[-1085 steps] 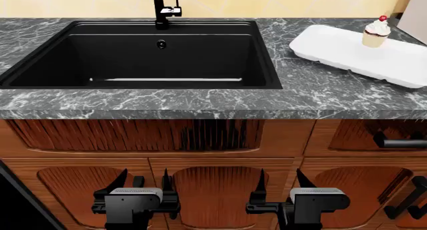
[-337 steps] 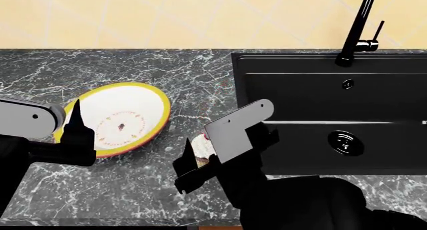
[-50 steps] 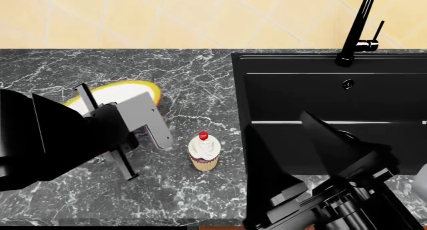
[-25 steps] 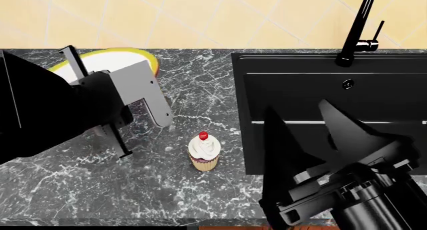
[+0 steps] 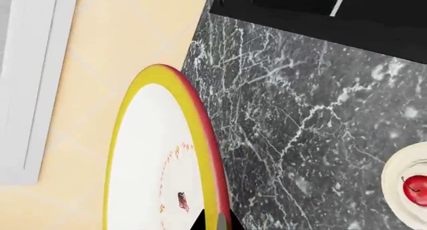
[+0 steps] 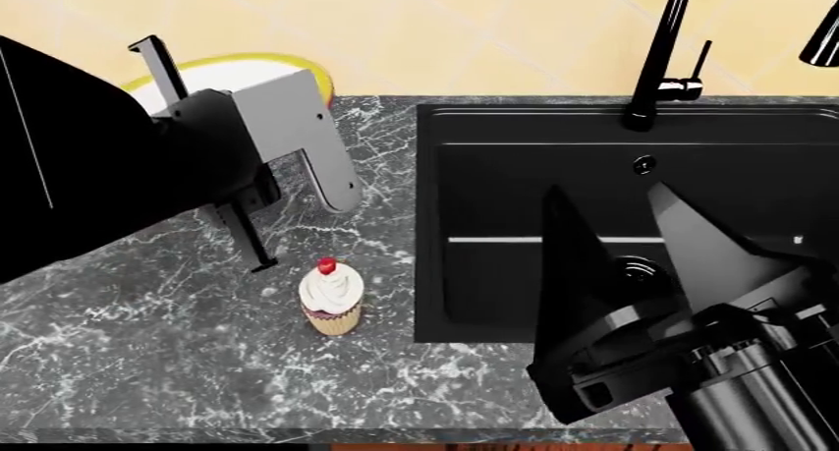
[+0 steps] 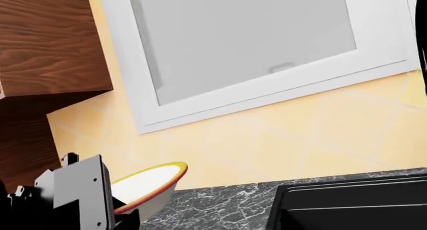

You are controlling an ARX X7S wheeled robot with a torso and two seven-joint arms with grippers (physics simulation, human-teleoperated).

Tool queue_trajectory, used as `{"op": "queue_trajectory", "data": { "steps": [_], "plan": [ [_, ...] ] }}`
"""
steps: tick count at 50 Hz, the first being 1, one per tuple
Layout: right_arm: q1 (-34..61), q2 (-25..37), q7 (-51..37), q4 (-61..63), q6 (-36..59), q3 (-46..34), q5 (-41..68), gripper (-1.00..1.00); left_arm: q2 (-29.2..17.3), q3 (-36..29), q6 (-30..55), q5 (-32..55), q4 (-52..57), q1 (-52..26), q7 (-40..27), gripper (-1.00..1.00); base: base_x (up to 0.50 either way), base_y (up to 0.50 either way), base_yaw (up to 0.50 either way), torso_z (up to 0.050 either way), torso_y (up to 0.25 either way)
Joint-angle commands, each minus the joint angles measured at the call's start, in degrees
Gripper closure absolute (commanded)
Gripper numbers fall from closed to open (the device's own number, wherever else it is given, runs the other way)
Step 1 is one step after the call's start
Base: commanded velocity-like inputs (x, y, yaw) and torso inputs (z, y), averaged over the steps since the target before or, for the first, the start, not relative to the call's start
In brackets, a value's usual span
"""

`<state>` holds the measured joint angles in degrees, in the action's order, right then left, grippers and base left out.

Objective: Move the fresh-baked cupcake off the tray onto the counter, and place the bowl used for mixing into the sink.

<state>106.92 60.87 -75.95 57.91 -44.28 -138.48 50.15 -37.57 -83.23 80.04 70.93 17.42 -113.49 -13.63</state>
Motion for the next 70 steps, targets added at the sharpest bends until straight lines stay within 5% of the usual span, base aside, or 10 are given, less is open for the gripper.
{"op": "queue_trajectory", "data": {
  "steps": [1,70],
  "plan": [
    [0.1,0.3,0.0,-0.2,-0.1,0.2,0.4,-1.00,1.3,-0.5,-2.0,-3.9,-1.4,-1.3,1.4,1.00,0.00,-0.28,0.00,0.000,0.000],
    [-0.1,2.0,2.2,-0.5,-0.3,1.4,2.9,-1.00,2.3,-2.1,-9.9,-7.1,-2.9,3.3,3.9,1.00,0.00,-0.34,0.00,0.000,0.001]
  ]
}}
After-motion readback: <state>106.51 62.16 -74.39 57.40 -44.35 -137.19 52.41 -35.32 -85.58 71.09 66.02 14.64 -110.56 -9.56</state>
